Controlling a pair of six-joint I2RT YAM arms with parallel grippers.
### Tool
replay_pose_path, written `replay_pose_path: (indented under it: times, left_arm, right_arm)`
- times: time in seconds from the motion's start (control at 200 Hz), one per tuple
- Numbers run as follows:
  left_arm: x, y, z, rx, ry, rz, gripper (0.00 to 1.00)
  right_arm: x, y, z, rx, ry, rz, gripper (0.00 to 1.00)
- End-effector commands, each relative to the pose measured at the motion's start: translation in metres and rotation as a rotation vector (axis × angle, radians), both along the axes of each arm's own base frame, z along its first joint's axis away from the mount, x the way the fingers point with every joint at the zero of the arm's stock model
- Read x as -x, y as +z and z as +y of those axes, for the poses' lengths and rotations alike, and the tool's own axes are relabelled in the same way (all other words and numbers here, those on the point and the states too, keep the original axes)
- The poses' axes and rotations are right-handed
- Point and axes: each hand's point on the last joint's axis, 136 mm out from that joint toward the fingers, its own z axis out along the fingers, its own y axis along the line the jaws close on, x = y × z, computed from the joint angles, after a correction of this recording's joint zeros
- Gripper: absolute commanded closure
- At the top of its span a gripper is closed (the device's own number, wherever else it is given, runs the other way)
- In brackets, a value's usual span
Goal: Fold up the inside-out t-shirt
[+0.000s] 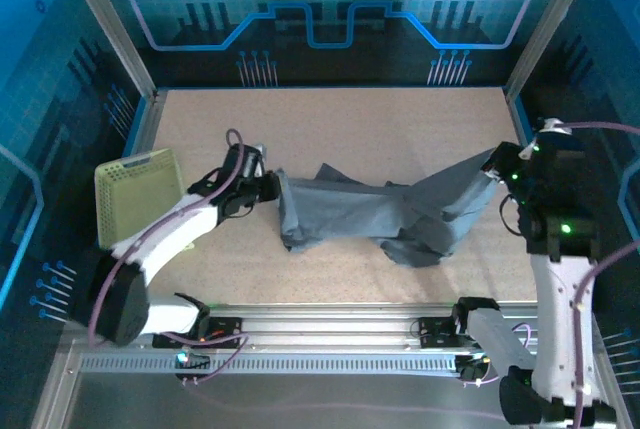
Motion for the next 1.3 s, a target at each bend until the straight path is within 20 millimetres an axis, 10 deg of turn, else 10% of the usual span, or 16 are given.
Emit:
replay_pose_path:
  times: [0.0, 0.175, 0.345, 0.885, 1.295]
  left_arm:
    - [0.017, -0.019, 0.020, -0.069, 0.086, 0.130, 0.56]
    - [0.017, -0.001, 0.032, -0.181, 0.159, 0.104, 0.44]
    - [0.009, 0.012, -0.003, -0.256, 0.095, 0.099, 0.36]
    - [-0.048, -0.061, -0.033, -0.538, 0.004, 0.282, 0.35]
    - [-0.051, -0.075, 0.017, -0.642, 0.083, 0.332, 0.50]
  right_arm:
    - [-0.007, -0.011, 0.007, -0.038, 0.038, 0.011, 1.00]
    - [-0.014, -0.009, 0.020, -0.040, 0.104, 0.003, 1.00]
    - [-0.017, -0.003, 0.030, -0.026, 0.142, -0.013, 1.00]
    - [-0.010, 0.000, 0.027, 0.030, 0.128, -0.017, 1.00]
    - [-0.011, 0.003, 0.026, 0.036, 0.125, -0.019, 1.00]
